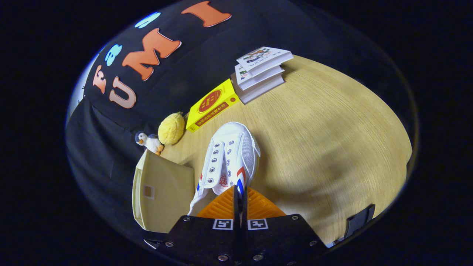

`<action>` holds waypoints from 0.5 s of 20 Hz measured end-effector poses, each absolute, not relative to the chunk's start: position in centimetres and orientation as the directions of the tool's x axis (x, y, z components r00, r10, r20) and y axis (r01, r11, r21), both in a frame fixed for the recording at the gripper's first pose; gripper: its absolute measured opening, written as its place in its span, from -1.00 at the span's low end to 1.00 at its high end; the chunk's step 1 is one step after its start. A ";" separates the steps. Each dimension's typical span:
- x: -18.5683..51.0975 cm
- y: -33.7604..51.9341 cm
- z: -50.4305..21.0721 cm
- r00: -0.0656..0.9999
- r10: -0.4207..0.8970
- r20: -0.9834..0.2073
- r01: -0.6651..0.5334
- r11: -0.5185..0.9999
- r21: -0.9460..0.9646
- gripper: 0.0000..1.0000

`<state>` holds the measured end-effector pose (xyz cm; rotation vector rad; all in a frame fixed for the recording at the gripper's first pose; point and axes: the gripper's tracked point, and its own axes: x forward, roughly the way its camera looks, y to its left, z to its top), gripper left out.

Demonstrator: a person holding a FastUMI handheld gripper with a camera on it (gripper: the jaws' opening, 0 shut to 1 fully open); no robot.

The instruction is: Open the storage box then place both shoes into the box .Put the left shoe in first, then the right shoe, with the right side of both shoes facing outward in a uniform manner.

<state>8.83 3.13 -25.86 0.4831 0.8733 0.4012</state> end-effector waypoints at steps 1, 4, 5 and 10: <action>8.7 3.9 -24.6 0.584 0.533 -0.612 -0.144 0.810 0.568 -1.00; 8.3 6.2 -20.5 0.603 0.559 -0.568 -0.206 0.798 0.566 -1.00; 7.8 7.2 -19.1 0.603 0.573 -0.555 -0.225 0.790 0.570 -1.00; 6.1 12.4 -13.6 0.623 0.597 -0.505 -0.287 0.775 0.562 -1.00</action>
